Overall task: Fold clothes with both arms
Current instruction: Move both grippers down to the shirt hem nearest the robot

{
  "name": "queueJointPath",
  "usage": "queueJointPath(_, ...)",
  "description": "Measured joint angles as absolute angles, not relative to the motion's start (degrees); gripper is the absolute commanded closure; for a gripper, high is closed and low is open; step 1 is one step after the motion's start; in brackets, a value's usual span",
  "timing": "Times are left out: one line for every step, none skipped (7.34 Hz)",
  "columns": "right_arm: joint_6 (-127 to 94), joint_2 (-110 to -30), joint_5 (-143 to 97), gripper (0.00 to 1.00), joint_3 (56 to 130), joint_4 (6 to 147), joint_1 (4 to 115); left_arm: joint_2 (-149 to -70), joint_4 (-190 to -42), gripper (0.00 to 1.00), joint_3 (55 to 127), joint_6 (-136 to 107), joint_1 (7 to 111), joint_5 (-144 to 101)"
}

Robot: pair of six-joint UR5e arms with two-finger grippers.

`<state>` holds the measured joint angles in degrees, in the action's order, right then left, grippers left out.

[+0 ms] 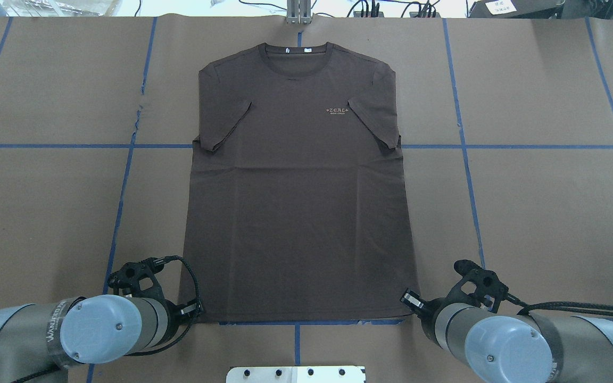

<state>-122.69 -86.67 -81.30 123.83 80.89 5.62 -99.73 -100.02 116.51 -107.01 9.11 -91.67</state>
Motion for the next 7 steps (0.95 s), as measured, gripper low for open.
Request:
queueJointPath(-122.69, -86.74, -81.3, 1.0, 123.86, 80.89, 5.65, -99.69, -100.02, 0.47, 116.43, -106.94, 9.08, -91.67)
queueJointPath(-122.69, -86.77, -81.3, 1.0, 123.89, 80.9, 5.68, -99.68, -100.02, 0.65, 116.4, -106.9, 9.06, -91.69)
queueJointPath(-122.7, -86.77, -81.3, 1.0, 123.91, 80.89, 5.69, -99.67, -100.02, 1.0, 116.37, -106.94, 9.06, -91.71)
queueJointPath(-122.7, -86.77, -81.3, 1.0, 123.95, 80.87, 5.71, -99.67, -100.02, 1.0, 116.37, -107.03, 9.07, -91.71)
queueJointPath(-122.7, -86.81, -81.3, 1.0, 123.98, 80.86, 5.74, -99.68, -100.02, 1.0, 116.37, -107.05, 9.07, -91.73)
queueJointPath(-122.69, -86.85, -81.3, 1.0, 124.0, 80.86, 5.75, -99.75, -100.02, 1.0, 116.46, -107.05, 9.08, -91.75)
queueJointPath(-122.7, -86.85, -81.3, 1.0, 124.01, 80.86, 5.75, -99.82, -100.0, 1.0, 117.06, -107.05, 9.08, -91.79)
